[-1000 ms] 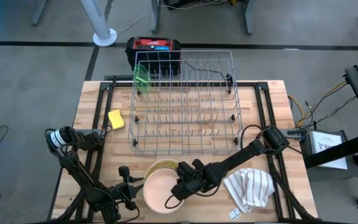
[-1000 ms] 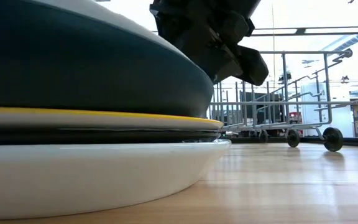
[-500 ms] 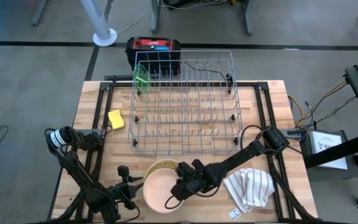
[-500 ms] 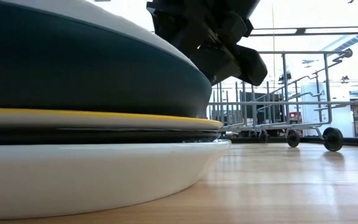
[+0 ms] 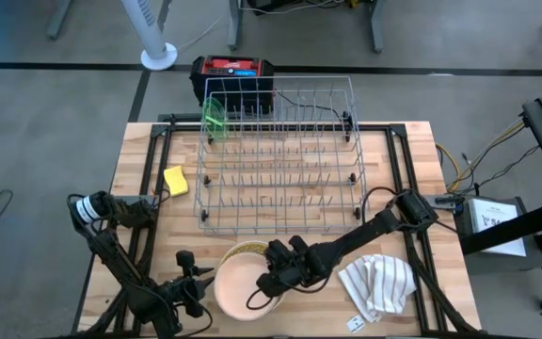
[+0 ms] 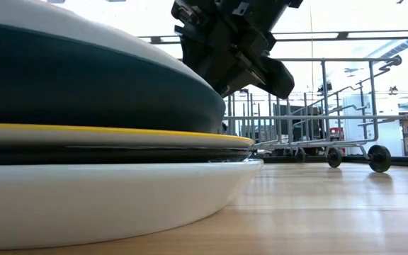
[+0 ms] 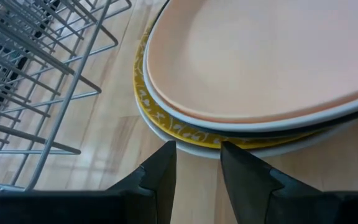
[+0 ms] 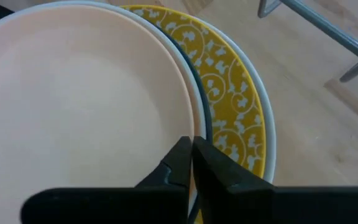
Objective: Sort dishes
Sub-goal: Put the light pink plate into the dish rack
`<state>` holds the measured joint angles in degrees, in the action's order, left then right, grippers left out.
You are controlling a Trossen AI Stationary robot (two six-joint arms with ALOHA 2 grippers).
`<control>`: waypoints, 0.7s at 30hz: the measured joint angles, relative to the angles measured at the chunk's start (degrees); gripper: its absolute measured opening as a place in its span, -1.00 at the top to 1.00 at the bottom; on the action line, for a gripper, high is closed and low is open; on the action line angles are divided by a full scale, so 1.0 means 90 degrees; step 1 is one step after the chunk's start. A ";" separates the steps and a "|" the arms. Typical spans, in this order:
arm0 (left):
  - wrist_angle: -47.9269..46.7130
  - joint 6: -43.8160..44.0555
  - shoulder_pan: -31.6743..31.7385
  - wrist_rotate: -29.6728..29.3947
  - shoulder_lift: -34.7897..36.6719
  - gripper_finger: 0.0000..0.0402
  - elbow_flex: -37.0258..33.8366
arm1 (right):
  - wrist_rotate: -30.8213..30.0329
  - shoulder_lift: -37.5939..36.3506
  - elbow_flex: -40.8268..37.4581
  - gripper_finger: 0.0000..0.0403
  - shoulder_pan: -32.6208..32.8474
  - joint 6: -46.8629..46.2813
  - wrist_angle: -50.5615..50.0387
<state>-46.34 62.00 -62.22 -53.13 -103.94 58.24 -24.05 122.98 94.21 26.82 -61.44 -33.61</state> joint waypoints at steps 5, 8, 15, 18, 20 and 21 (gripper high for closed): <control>-0.0003 0.0000 0.0000 -0.0018 0.0000 0.43 0.0000 | -0.0009 0.0000 0.0000 0.99 -0.0013 0.0042 0.0002; -0.0045 0.0002 0.0000 -0.0024 0.0000 0.43 0.0000 | -0.0190 0.0002 0.0000 0.99 -0.0011 0.0094 0.0007; -0.0176 0.0004 0.0000 -0.0031 0.0000 0.43 0.0000 | -0.0452 -0.0007 0.0000 1.00 -0.0013 0.0218 0.0007; -0.0219 0.0005 0.0000 -0.0033 0.0000 0.43 0.0000 | -0.0668 -0.0033 0.0000 1.00 -0.0011 0.0249 0.0002; -0.0266 0.0008 0.0000 -0.0035 0.0000 0.43 0.0000 | -0.0766 -0.0060 0.0000 1.00 -0.0013 0.0297 0.0007; -0.0266 0.0026 0.0000 -0.0033 0.0000 0.43 0.0000 | -0.0859 -0.0066 0.0000 1.00 -0.0013 0.0327 0.0010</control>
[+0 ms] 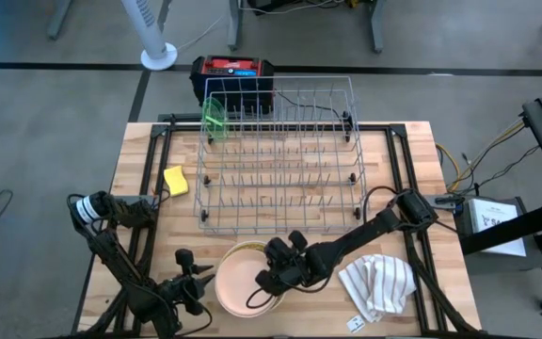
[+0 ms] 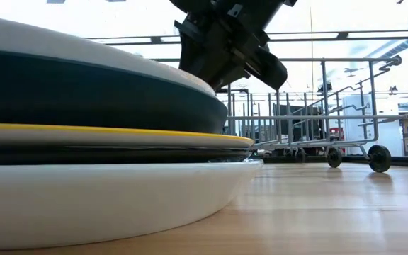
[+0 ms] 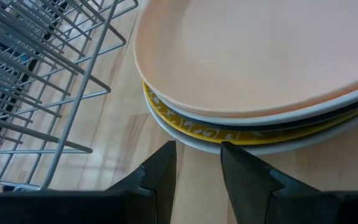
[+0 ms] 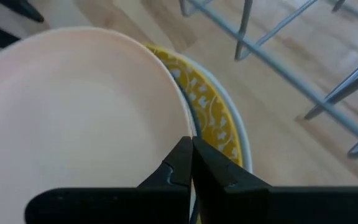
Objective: Sort dishes
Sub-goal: Put the light pink plate into the dish rack
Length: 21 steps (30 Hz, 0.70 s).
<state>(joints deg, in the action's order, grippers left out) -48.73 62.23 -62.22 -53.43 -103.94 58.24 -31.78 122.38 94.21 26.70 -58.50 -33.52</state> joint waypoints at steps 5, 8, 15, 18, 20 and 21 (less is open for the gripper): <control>-0.0042 0.0028 0.0000 -0.0001 0.0000 0.43 0.0000 | -0.0282 -0.0009 0.0000 1.00 0.0002 0.0136 -0.0002; -0.0039 0.0028 0.0000 0.0000 0.0000 0.43 0.0000 | -0.0372 -0.0009 0.0000 1.00 0.0000 0.0211 -0.0002; -0.0036 0.0093 0.0000 0.0000 0.0000 0.43 0.0000 | -0.0395 -0.0075 0.0000 1.00 0.0019 0.0228 -0.0078; -0.0034 0.0094 0.0000 0.0000 0.0000 0.43 0.0000 | -0.0419 -0.0112 0.0000 1.00 0.0022 0.0233 -0.0086; -0.0035 0.0099 0.0000 0.0000 0.0000 0.43 0.0000 | -0.0419 -0.0126 0.0000 1.00 0.0019 0.0235 -0.0102; -0.0033 0.0115 0.0001 0.0000 0.0000 0.43 0.0000 | -0.0419 -0.0128 0.0000 1.00 0.0019 0.0235 -0.0107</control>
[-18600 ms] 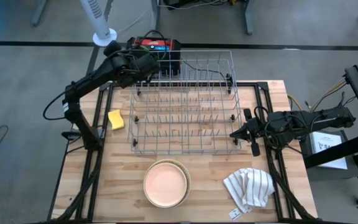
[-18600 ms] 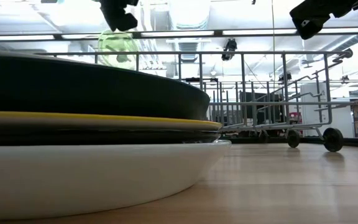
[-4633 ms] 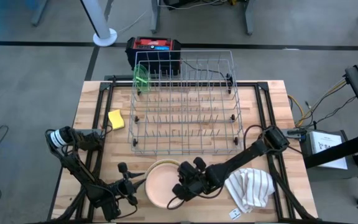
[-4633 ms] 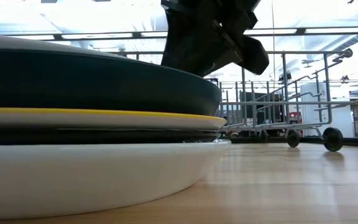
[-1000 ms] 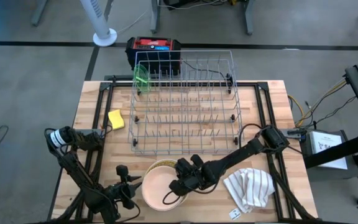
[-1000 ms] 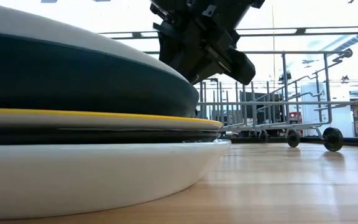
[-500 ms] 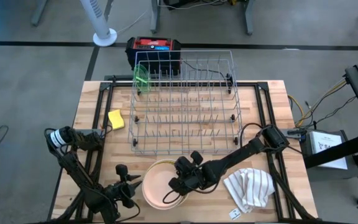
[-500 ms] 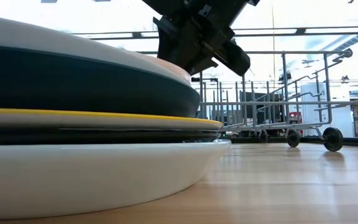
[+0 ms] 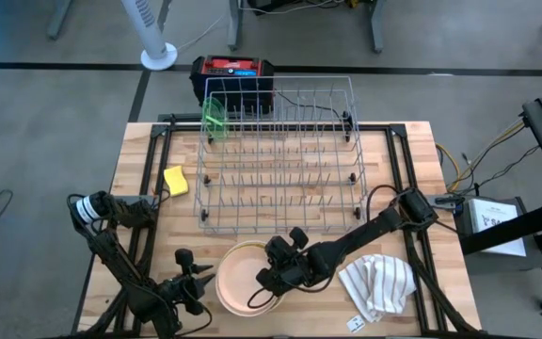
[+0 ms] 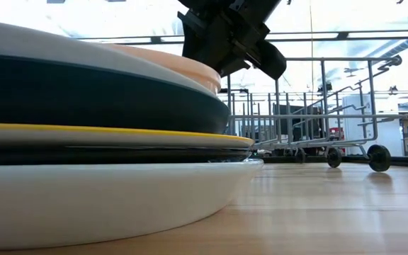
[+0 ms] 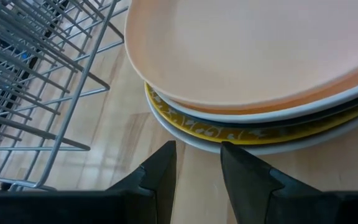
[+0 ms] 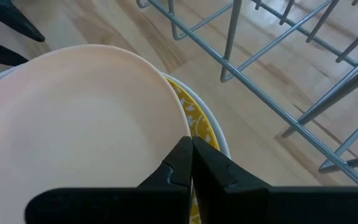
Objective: Sort dishes
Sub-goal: Put the light pink plate into the dish rack
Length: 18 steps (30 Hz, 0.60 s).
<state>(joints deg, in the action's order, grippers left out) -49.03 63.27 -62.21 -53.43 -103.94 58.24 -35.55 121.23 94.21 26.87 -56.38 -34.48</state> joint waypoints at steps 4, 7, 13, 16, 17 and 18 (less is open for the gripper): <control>0.0013 0.0086 0.0000 0.0000 0.0000 0.43 0.0000 | 0.0112 -0.0002 0.0000 1.00 0.0000 -0.0040 -0.0033; 0.0078 0.0103 -0.0001 -0.0084 0.0000 0.43 0.0000 | 0.0145 -0.0002 0.0000 1.00 0.0000 -0.0054 -0.0127; 0.0118 0.0104 -0.0001 -0.0121 0.0000 0.43 0.0000 | 0.0280 -0.0010 0.0000 1.00 0.0000 -0.0163 -0.0143; 0.0117 0.0100 0.0000 -0.0121 0.0000 0.43 0.0000 | 0.0313 -0.0010 0.0000 1.00 0.0016 -0.0218 -0.0143; 0.0116 0.0094 -0.0001 -0.0119 0.0000 0.43 0.0000 | 0.0314 -0.0010 0.0000 1.00 0.0025 -0.0228 -0.0143; 0.0116 0.0086 -0.0001 -0.0119 0.0000 0.43 0.0000 | 0.0318 -0.0010 0.0000 1.00 0.0036 -0.0232 -0.0143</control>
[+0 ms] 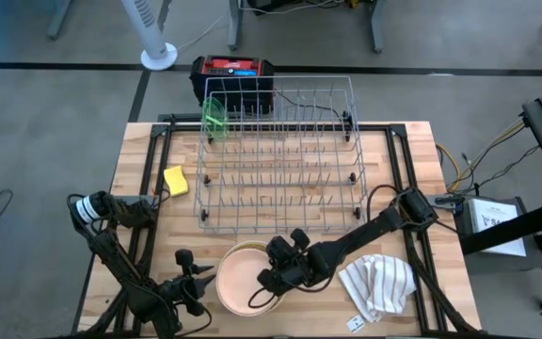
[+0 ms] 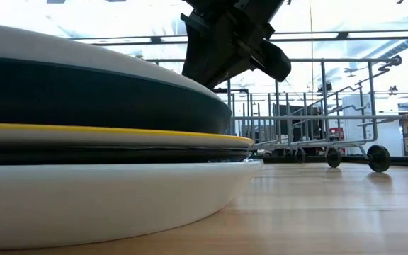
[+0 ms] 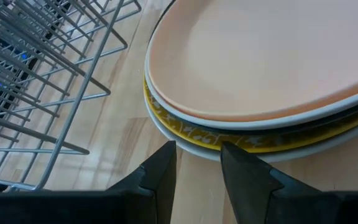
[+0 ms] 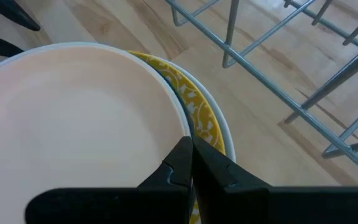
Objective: Sort dishes
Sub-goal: Put the light pink plate into the dish rack
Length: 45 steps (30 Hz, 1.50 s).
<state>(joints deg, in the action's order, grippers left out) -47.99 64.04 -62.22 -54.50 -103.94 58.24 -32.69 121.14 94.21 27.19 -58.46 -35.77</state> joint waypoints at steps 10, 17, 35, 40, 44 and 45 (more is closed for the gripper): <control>-0.0002 0.0009 0.0000 0.0066 0.0000 0.43 0.0000 | 0.0455 0.0000 0.0000 1.00 0.0117 -0.0425 0.0000; -0.0706 -0.0009 -0.0031 0.0454 0.0000 0.43 0.0425 | 0.0807 0.0000 0.0000 1.00 0.0120 -0.0631 0.0002; -0.0818 -0.0060 -0.0068 -0.0281 0.0000 0.43 0.0634 | 0.0808 0.0000 0.0000 0.68 0.0200 -0.1097 -0.0386; -0.0498 -0.0063 -0.0068 -0.0644 0.0000 0.43 0.0636 | 0.0796 0.0080 0.0000 0.58 0.0200 -0.1113 -0.0331; -0.0199 -0.0145 -0.0068 -0.0651 -0.0012 0.43 0.0627 | 0.0770 0.0153 0.0002 0.54 0.0200 -0.1116 -0.0325; -0.0069 -0.0233 -0.0068 -0.0626 -0.0022 0.43 0.0601 | 0.0770 0.0158 0.0002 0.54 0.0200 -0.1116 -0.0323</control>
<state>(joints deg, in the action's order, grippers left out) -48.61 61.94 -62.83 -60.14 -104.14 63.65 -25.76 122.56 94.24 28.99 -68.51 -38.68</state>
